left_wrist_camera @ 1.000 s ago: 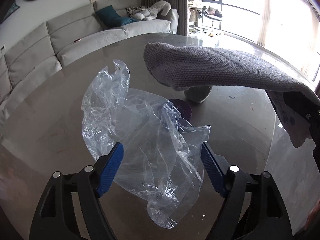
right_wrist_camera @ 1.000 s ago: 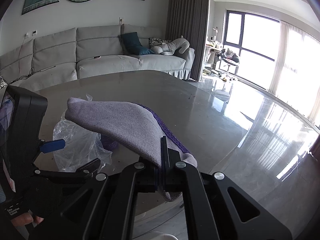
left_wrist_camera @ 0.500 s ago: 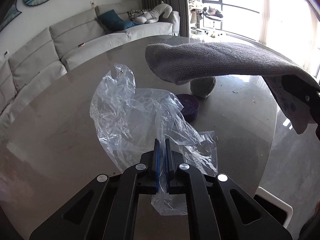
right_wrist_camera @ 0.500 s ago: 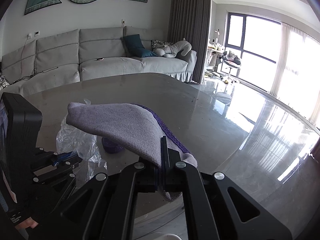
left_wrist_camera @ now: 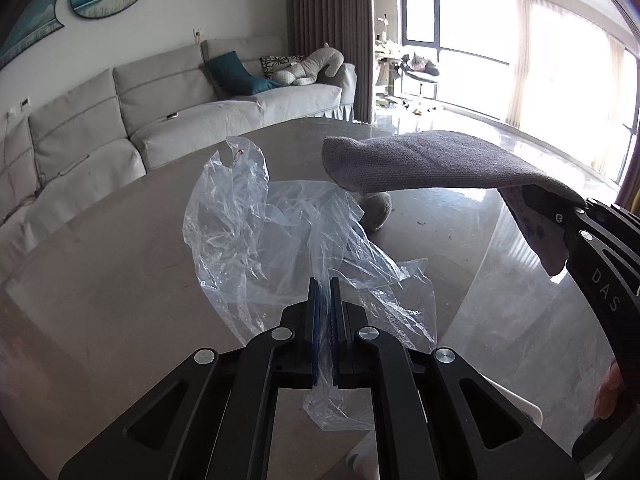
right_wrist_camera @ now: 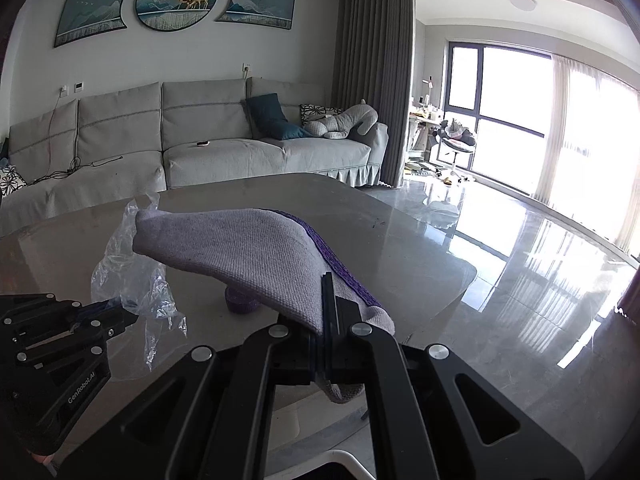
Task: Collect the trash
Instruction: 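Carry the plastic bag and cloth over the white bin, then open the left tool to drop the bag, then lower and release the cloth, then move the left tool to the purple round tin and close on it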
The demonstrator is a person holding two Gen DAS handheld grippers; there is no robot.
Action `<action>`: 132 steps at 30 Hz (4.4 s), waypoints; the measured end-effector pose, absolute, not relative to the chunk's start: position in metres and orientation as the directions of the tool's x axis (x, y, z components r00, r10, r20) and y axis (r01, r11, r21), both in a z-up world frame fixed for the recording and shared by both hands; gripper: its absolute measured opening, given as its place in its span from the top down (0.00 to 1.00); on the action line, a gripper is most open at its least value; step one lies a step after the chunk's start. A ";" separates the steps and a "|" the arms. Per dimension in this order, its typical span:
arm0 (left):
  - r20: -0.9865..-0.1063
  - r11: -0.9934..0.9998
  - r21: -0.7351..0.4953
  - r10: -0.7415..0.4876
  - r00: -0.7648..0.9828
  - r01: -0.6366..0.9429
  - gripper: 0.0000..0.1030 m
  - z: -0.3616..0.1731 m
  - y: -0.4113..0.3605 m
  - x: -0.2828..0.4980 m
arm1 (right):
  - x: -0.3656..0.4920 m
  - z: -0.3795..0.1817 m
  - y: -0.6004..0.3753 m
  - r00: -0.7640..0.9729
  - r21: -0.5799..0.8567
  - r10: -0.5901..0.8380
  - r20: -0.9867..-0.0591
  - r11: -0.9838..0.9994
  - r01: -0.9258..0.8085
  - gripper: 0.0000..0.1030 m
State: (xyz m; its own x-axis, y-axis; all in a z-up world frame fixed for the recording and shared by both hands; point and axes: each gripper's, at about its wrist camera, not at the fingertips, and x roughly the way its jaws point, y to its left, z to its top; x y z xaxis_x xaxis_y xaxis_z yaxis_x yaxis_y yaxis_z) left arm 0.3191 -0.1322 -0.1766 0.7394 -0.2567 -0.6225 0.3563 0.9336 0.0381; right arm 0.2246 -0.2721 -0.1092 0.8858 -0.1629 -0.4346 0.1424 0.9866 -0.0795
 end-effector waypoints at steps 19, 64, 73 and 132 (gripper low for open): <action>-0.683 0.793 -0.006 -0.449 0.576 0.610 0.96 -0.219 -0.195 0.182 | 0.064 -0.139 -0.317 0.785 -0.040 -0.315 -0.534 0.936 0.349 0.97; -0.805 0.739 -0.016 -0.409 0.430 0.674 0.05 -0.306 -0.224 0.203 | 0.079 -0.185 -0.316 0.703 -0.076 -0.331 -0.629 0.927 0.368 0.97; -0.767 0.815 -0.040 -0.396 0.505 0.578 0.05 -0.280 -0.183 0.209 | 0.086 -0.197 -0.307 0.695 -0.036 -0.281 -0.662 0.938 0.345 0.97; -0.628 0.889 -0.027 -0.371 0.684 0.457 0.05 -0.196 -0.123 0.266 | 0.193 -0.173 -0.263 0.778 -0.098 -0.235 -0.583 0.971 0.220 0.04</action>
